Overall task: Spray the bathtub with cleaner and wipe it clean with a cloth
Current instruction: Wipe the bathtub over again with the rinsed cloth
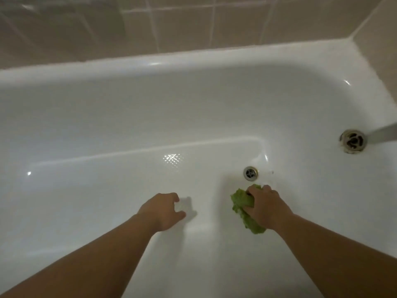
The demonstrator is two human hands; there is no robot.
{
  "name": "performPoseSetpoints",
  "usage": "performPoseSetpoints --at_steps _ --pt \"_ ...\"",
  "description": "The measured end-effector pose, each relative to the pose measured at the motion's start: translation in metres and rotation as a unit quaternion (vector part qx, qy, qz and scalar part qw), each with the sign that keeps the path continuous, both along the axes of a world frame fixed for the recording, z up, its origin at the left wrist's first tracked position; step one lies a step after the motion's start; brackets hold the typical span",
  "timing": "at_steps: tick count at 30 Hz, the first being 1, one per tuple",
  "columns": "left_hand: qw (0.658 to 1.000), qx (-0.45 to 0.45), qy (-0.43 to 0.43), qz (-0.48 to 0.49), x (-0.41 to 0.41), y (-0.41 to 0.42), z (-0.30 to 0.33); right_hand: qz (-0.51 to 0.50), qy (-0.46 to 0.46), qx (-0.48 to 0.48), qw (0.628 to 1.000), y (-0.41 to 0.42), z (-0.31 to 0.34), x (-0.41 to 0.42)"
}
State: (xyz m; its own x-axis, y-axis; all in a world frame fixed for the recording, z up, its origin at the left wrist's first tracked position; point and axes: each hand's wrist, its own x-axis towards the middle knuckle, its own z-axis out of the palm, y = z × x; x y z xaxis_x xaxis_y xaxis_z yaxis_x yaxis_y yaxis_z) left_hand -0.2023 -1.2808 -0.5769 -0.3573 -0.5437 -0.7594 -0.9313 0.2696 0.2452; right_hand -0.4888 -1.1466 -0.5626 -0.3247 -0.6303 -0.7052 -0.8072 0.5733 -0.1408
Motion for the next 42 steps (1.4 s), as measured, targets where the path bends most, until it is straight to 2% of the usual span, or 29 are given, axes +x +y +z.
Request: performPoseSetpoints --at_steps 3,6,12,20,24,27,33,38,42 --pt "0.999 -0.005 0.002 0.034 0.021 0.006 0.077 -0.007 -0.002 -0.041 0.999 0.002 0.067 0.022" --pt "0.997 -0.007 0.010 0.071 0.043 0.016 0.157 -0.063 -0.021 -0.099 0.993 0.002 0.143 0.038" --pt "0.983 -0.033 0.051 0.173 0.078 0.047 0.286 -0.154 -0.096 -0.210 0.961 -0.002 0.272 0.063" --pt "0.939 -0.060 0.131 0.312 0.102 0.116 0.384 -0.109 -0.150 -0.270 0.945 -0.012 0.377 0.099" --pt "0.909 -0.081 0.173 0.370 0.107 0.138 0.415 -0.063 -0.214 -0.287 0.932 -0.025 0.418 0.134" --pt "0.874 -0.106 0.231 0.415 0.112 0.140 0.440 -0.026 -0.253 -0.302 0.919 -0.036 0.440 0.168" --pt "0.770 -0.095 0.391 0.494 0.160 0.139 0.487 -0.010 -0.354 -0.314 0.881 -0.042 0.477 0.262" --pt "0.709 -0.116 0.461 0.521 0.248 0.153 0.515 -0.013 -0.455 -0.269 0.849 -0.032 0.505 0.369" --pt "0.644 -0.136 0.489 0.573 0.343 0.175 0.530 -0.003 -0.524 -0.215 0.824 -0.016 0.522 0.469"
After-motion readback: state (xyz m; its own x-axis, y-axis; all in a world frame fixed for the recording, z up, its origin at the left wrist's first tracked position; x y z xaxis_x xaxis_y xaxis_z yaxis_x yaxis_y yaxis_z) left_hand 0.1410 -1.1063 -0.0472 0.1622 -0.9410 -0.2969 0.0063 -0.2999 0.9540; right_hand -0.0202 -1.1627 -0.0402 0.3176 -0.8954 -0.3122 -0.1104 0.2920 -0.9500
